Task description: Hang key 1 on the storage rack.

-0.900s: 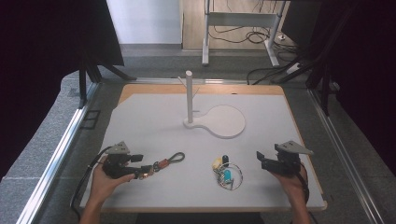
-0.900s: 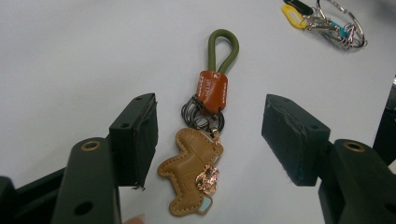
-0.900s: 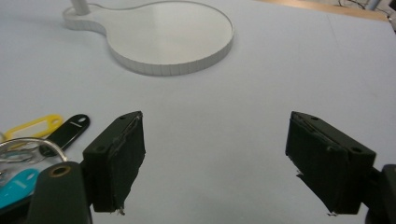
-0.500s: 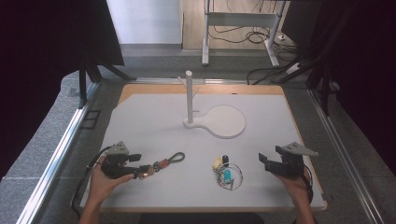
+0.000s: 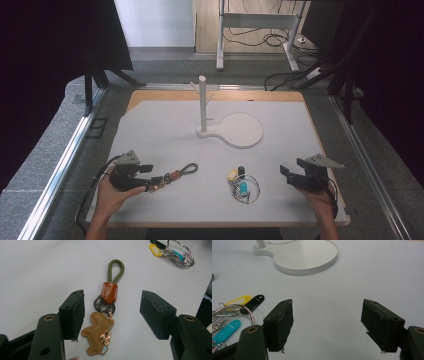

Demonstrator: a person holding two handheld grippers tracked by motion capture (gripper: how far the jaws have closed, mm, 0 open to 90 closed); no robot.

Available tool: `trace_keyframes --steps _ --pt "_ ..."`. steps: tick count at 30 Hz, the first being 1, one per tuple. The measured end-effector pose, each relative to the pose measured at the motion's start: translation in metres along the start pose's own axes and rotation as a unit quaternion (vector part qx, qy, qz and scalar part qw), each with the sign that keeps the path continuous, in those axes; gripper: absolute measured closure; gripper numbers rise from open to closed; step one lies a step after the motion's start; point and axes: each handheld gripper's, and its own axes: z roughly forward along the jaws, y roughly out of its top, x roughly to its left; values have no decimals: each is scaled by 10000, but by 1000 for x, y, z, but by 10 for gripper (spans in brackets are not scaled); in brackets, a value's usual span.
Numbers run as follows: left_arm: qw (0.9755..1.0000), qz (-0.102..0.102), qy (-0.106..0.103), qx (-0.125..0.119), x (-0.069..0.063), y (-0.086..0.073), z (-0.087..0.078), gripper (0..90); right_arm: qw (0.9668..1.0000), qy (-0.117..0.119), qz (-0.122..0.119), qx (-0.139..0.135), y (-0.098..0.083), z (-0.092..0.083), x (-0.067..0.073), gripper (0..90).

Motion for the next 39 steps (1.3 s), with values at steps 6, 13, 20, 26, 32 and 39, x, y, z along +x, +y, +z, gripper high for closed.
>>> trace_keyframes --steps 6,13,20,26,32,39 --pt "9977 437 43 511 -8 28 2 372 10000 -50 9 56 -1 -3 -1 268" --pt "9916 742 138 1046 -14 49 13 392 9999 -85 58 75 -4 -9 -2 272" --pt "9868 745 342 1398 -16 57 33 417 9999 -80 91 122 -7 -10 -4 276" --pt "9800 778 339 1799 -17 55 50 420 9998 -86 95 166 -9 -9 -3 280" --pt "9736 793 242 2128 -13 55 67 437 9996 -69 35 259 -11 -5 0 280" --pt "9687 844 180 2328 -8 58 77 455 9994 -43 -21 336 -12 -1 3 280"
